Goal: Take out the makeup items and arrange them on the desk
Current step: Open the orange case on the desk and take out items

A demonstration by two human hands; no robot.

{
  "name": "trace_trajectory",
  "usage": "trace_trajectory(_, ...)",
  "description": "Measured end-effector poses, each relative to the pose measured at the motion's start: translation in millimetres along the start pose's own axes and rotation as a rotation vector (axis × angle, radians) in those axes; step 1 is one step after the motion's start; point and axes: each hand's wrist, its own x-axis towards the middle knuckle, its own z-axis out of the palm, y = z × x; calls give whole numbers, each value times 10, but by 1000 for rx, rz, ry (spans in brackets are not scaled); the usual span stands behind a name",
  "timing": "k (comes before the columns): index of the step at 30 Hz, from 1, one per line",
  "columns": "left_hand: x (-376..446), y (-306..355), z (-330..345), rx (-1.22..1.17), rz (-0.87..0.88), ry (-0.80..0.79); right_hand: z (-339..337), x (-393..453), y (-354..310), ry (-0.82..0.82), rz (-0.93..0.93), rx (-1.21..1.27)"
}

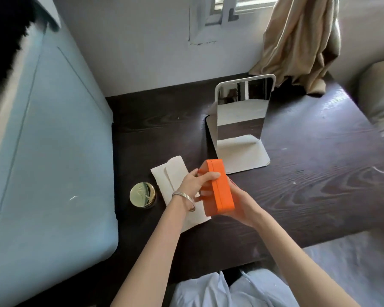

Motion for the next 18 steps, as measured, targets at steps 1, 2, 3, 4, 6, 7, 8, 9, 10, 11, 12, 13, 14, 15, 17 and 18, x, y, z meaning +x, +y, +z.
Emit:
trace_trajectory(1, 46, 3, 63, 14, -11, -19, -65, -19, -8, 22, 3, 24)
trace_trajectory(2, 68, 19, 133, 15, -31, -30, -129, -30, -23, 51, 13, 54)
trace_trajectory(3, 100, 31, 204, 18, -46, -42, -183, -42, -49, 76, 18, 82)
trace_trajectory(4, 115, 51, 280, 12, -64, -47, -238, -49, -69, 91, 15, 106)
trace_trajectory(6, 202, 58, 427, 18, -87, -55, -352, -78, -93, 116, 7, 149)
trace_trajectory(7, 256, 44, 514, 33, -96, -60, -403, -94, -109, 135, 5, 170)
trace_trajectory(8, 279, 42, 614, 38, -100, -53, -470, -99, -121, 164, 5, 180)
trace_trajectory(9, 313, 27, 725, 49, -91, -33, -529, -106, -149, 196, 13, 177)
trace_trajectory(10, 331, 15, 841, 52, -90, 0, -605, -100, -168, 220, 17, 171)
trace_trajectory(11, 374, -17, 952, 52, -96, 22, -677, -106, -199, 230, 22, 162)
trace_trajectory(12, 410, -45, 1067, 49, -115, 32, -766, -108, -224, 229, 27, 155)
trace_trajectory(13, 429, -60, 1183, 27, -133, 20, -861, -124, -256, 223, 31, 149)
trace_trajectory(14, 434, -66, 1297, 8, -155, -2, -981, -139, -283, 220, 35, 146)
trace_trajectory(15, 461, -92, 1404, 5, -181, -35, -1095, -164, -318, 226, 43, 141)
trace_trajectory(17, 509, -150, 1609, 21, -227, -100, -1346, -204, -373, 222, 50, 109)
trace_trajectory(18, 523, -175, 1702, 19, -227, -121, -1462, -214, -403, 209, 51, 92)
